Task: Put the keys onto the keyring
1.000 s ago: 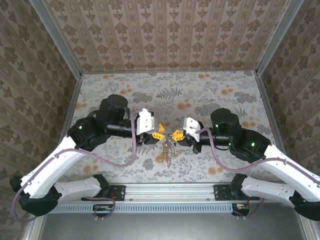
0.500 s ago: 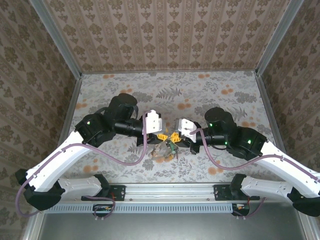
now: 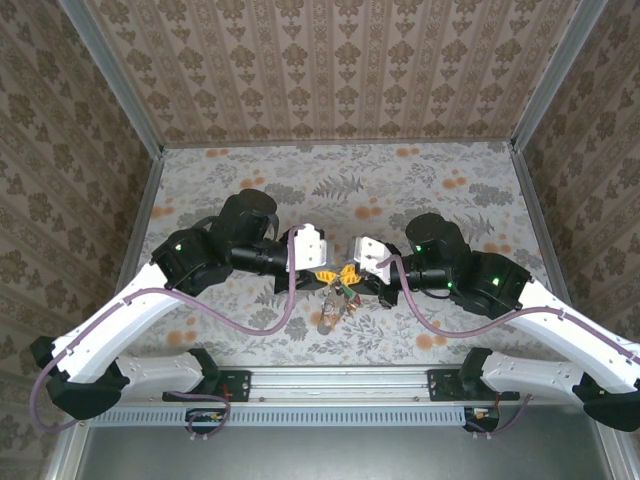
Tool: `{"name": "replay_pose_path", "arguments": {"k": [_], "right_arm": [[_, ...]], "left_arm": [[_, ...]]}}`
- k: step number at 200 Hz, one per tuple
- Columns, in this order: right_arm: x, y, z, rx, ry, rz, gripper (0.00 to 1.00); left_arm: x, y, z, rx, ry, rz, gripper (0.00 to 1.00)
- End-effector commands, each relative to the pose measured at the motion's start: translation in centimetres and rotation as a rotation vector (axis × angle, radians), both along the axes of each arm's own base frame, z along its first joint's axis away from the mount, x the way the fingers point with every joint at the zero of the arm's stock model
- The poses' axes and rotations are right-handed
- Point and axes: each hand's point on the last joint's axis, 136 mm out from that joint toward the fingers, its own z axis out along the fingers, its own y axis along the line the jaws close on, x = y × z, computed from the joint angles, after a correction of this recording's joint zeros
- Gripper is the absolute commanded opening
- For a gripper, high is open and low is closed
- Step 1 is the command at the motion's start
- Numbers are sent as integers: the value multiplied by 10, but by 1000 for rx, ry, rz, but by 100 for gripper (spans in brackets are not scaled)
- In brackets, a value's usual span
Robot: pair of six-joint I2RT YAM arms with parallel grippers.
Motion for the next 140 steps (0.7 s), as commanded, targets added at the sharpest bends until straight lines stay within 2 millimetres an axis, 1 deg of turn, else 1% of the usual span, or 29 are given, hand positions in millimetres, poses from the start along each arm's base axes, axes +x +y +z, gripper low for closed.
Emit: {"name": "replay_pose_path", "arguments": {"k": [1,31,88,140], "right_arm": [[5,5,35,85,-80,-9,0],[6,6,34,81,-80,-12,0],[13,3,34,75,-92,-52,0],[7,7,36,93,-76,-16,0]], "left_arm": [[-6,1,1,16,-8,-24,27],[-8,2,3,9,-6,-29,27],[-11,2,-3,26,10,-29,29],[-7,2,-1,24,-7,-14,29]]}}
